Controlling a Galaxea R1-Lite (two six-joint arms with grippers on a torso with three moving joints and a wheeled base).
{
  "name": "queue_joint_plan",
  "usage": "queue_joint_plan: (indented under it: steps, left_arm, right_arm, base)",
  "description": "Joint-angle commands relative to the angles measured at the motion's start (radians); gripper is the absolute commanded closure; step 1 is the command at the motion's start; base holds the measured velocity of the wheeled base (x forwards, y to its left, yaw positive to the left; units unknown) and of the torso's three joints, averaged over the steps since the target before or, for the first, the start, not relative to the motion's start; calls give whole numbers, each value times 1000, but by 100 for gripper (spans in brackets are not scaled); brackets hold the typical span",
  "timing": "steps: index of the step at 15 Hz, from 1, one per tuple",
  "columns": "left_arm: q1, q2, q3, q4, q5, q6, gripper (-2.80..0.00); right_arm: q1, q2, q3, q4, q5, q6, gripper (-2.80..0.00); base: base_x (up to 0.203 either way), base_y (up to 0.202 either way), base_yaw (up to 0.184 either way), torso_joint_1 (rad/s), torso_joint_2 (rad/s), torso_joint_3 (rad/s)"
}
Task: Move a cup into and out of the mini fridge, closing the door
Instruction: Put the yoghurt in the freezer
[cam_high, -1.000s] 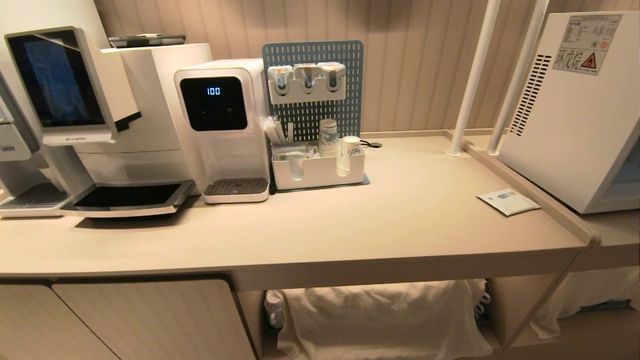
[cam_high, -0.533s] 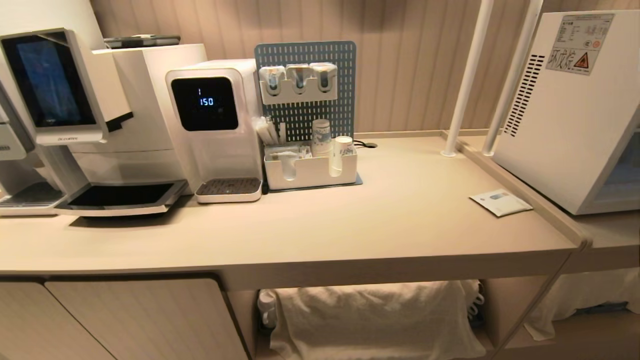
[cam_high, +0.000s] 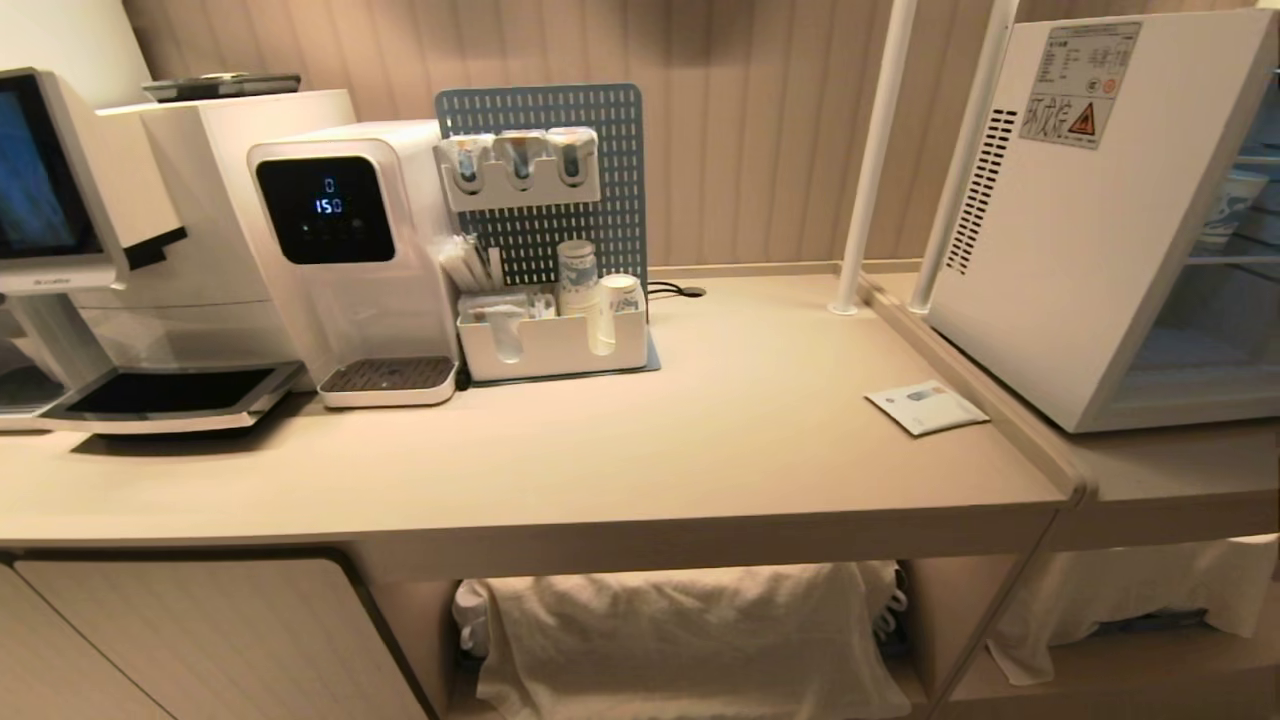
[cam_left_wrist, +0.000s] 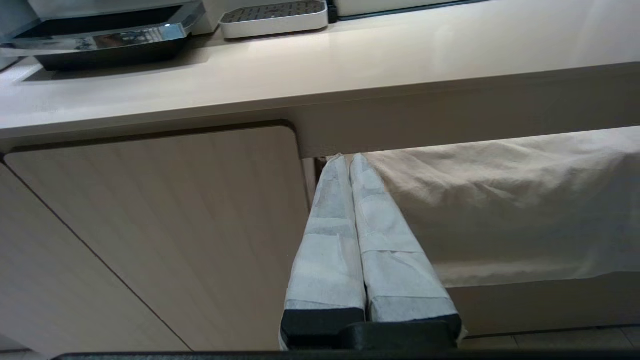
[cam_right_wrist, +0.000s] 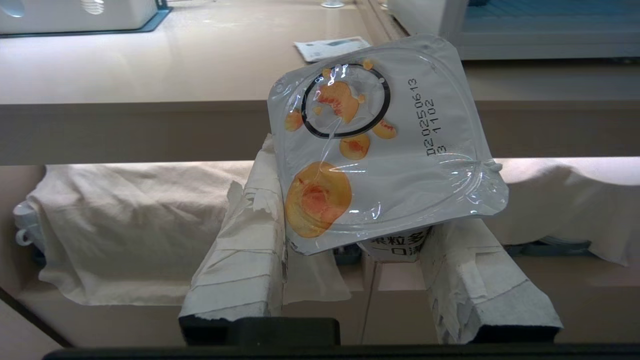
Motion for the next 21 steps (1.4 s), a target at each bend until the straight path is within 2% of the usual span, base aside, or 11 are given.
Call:
queue_joint_plan:
  steps: [1,21]
  left_arm:
    - [0,2,0,0,0,-2,0]
    - [0,0,0,0,1,-1,0]
  right_arm:
    - [0,-2,10,0,0,0,0]
    - [-1,-2,11,2,0,2,0]
  base:
    - [0,-190,-2,-1,6,1]
    - [0,-197,-1,2,3,3]
